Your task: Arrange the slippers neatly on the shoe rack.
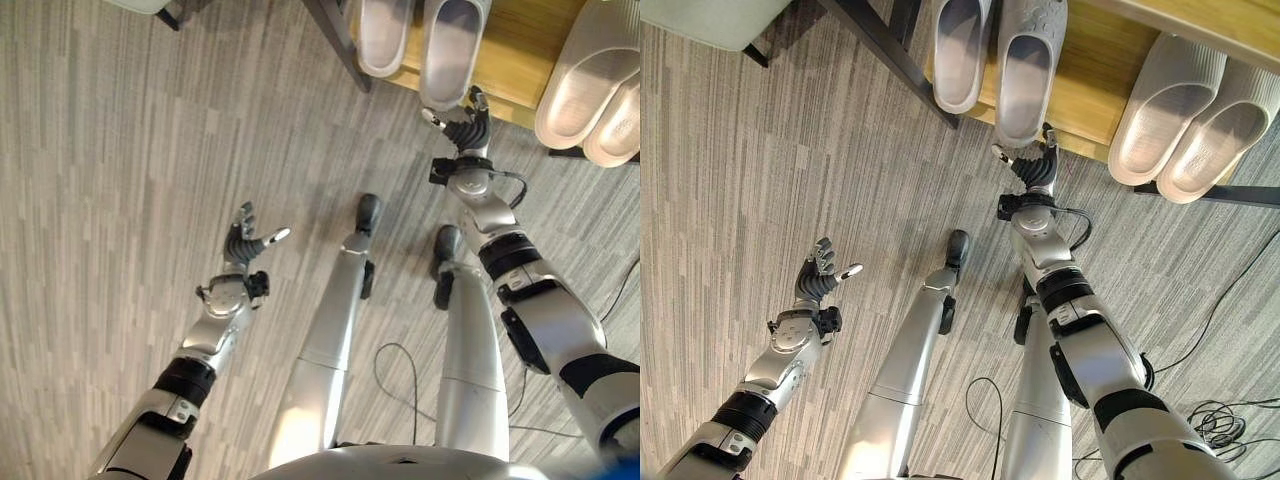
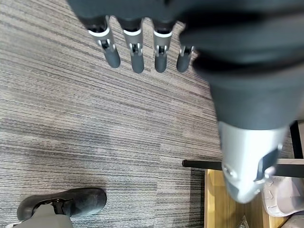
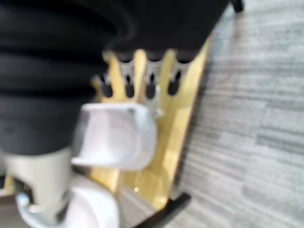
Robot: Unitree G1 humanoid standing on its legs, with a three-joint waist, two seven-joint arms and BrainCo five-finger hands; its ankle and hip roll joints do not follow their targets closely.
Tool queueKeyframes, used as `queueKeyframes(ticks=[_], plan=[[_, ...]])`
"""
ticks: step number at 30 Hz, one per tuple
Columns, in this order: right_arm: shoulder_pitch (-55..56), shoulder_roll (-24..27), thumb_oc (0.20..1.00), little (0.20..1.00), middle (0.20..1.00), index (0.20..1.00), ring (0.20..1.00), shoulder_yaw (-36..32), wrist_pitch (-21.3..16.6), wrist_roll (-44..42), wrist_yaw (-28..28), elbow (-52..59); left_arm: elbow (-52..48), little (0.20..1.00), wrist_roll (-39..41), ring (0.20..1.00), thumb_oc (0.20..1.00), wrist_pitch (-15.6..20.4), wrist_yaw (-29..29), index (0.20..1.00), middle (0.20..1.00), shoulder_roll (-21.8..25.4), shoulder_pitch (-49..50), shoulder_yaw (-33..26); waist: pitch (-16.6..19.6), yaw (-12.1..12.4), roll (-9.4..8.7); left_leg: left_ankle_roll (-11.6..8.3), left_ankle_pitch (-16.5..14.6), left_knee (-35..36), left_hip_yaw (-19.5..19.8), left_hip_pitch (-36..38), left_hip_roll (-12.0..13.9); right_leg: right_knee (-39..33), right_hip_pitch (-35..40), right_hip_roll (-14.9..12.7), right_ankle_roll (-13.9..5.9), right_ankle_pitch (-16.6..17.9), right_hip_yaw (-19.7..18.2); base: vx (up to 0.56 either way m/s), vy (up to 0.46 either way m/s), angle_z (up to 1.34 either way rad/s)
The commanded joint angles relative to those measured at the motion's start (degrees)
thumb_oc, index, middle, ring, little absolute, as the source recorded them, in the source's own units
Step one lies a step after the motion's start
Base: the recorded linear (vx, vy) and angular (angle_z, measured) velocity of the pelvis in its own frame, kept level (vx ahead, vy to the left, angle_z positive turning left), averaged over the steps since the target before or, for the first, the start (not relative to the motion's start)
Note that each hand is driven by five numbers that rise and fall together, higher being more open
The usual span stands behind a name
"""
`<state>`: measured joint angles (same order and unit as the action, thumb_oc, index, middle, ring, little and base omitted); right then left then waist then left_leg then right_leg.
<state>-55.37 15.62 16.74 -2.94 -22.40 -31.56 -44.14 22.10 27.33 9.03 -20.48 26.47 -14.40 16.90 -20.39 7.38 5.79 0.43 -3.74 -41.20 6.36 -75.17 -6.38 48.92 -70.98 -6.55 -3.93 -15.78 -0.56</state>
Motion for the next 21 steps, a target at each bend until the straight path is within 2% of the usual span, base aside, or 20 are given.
queueKeyframes(ticks=[1,9,21], plan=[[0.15,-0.14,1.000,1.000,1.000,1.000,1.000,-0.37,-3.29,-0.74,0.48,0.52,2.34,1.000,-3.16,1.000,1.000,0.86,-1.90,1.000,1.000,2.13,1.16,-0.54,2.48,2.43,0.72,-0.43,-4.53,2.60,-2.12,-1.90,2.75,-1.00,-0.44,-2.07,-1.61,1.92,-2.21,0.00,0.000,0.00],[-2.72,-0.36,1.000,1.000,1.000,1.000,1.000,-1.11,-3.99,-2.35,0.13,-3.03,2.30,1.000,-4.22,1.000,1.000,1.57,-2.55,1.000,1.000,2.91,1.61,0.17,2.26,3.21,0.99,-0.50,-4.58,2.52,-2.19,-2.30,2.62,-0.98,-0.51,-2.39,-1.71,1.67,-1.93,0.00,0.000,0.00],[-9.70,2.60,1.000,1.000,1.000,1.000,1.000,-2.11,-4.74,-1.99,-2.25,-6.76,2.43,1.000,-6.56,1.000,1.000,3.10,-3.65,1.000,1.000,4.14,1.35,2.03,2.29,5.02,1.72,-0.24,-4.83,2.09,-2.18,-3.63,2.04,-0.76,-1.22,-3.04,-1.95,1.25,-1.42,0.02,0.003,0.02]])
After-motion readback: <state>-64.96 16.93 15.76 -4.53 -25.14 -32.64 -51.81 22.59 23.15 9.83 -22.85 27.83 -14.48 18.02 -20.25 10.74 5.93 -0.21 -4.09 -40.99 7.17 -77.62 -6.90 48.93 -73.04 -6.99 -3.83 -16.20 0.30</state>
